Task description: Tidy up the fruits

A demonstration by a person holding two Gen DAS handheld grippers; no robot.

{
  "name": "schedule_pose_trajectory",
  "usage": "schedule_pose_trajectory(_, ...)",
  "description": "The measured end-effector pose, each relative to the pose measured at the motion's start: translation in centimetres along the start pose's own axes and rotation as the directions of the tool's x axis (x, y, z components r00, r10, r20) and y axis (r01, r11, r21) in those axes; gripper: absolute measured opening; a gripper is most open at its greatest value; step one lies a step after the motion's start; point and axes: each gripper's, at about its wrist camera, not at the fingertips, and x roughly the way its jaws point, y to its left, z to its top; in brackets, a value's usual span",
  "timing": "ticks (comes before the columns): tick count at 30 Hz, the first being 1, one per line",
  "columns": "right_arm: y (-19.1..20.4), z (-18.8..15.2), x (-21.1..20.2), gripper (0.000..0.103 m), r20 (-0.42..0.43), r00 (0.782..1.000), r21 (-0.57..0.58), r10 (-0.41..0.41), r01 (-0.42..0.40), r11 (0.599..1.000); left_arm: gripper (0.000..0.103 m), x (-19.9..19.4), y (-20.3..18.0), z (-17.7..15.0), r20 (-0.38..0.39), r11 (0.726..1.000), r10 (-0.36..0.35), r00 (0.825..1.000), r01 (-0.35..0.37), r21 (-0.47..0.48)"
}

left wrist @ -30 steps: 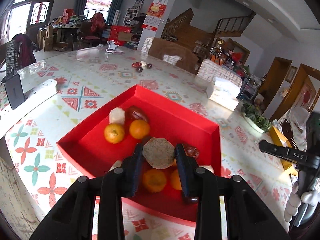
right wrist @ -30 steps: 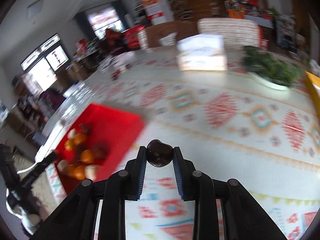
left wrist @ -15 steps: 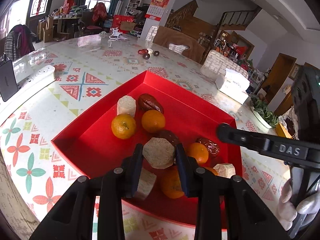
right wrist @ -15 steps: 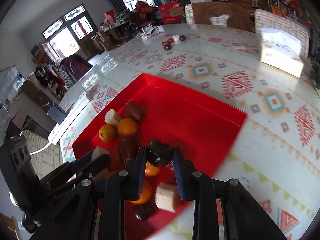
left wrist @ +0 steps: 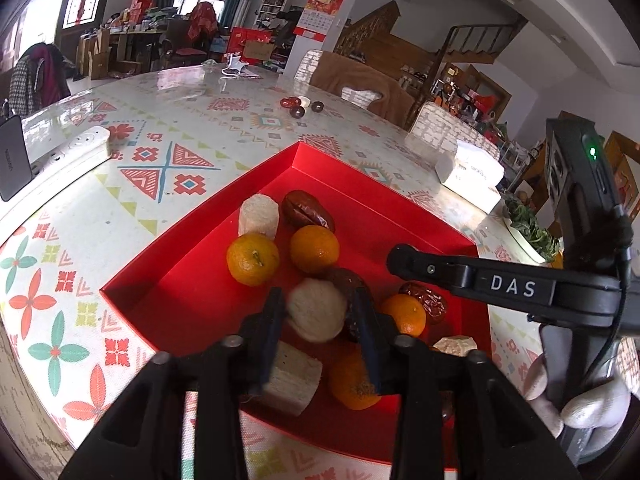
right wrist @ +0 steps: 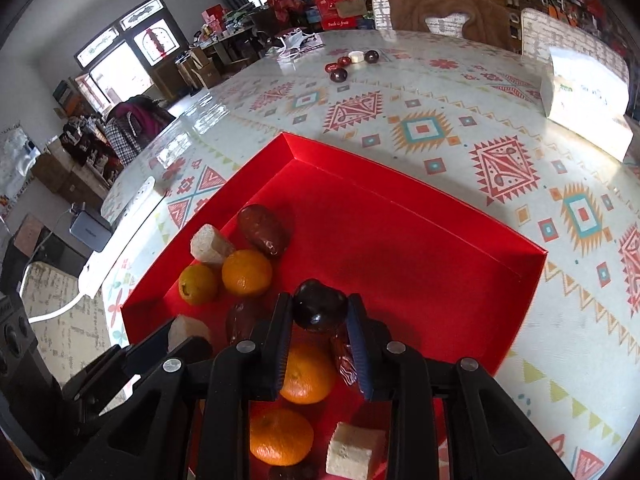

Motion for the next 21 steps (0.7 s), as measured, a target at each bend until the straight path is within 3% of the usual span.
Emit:
schedule_pose_trajectory(1, 0.0, 0.0, 0.0, 0.031, 0.001, 1.000, -0.001, 0.003, -0.003, 1.000, 0.061, 0.1, 0.0, 0.1, 0.003, 1.000, 0.000, 1.000, 0.000, -0.006)
schedule_pose_trajectory(3, 0.1, 0.1, -0.1, 0.035, 0.012, 1.000, -0.010, -0.003, 0.004, 1.000, 0.067, -0.2, 0.2, 0.4, 0.015, 1.000, 0.004, 1.000, -0.004, -0.018)
schedule_pose_trajectory(5, 0.0, 0.1, -0.5, 0.040, 0.027, 1.000, -0.006, 0.003, -0.002, 1.000, 0.067, -0.4, 0.3, 0.6, 0.019, 1.000, 0.006, 1.000, -0.006, -0.025)
schedule_pose_trajectory(10, -0.8, 0.3, -2.4, 0.041, 0.076, 0.997, 0.012, 0.010, -0.011, 1.000, 0.069, -0.7, 0.2, 0.6, 0.020, 0.999, 0.010, 1.000, -0.010, -0.042)
schedule_pose_trajectory(13, -1.3, -0.2, -4.0, 0.049, 0.114, 0.993, 0.015, -0.009, 0.008, 1.000, 0.071, -1.0, -0.3, 0.5, 0.019, 0.999, 0.011, 1.000, -0.010, -0.043)
schedule_pose_trajectory(21, -3.9, -3.8, -8.6, 0.056, 0.210, 0.975, 0.064, -0.069, 0.056, 0.996, 0.080, -2.4, -4.4, -0.2, 0.072, 0.994, 0.086, 0.994, -0.091, 0.067)
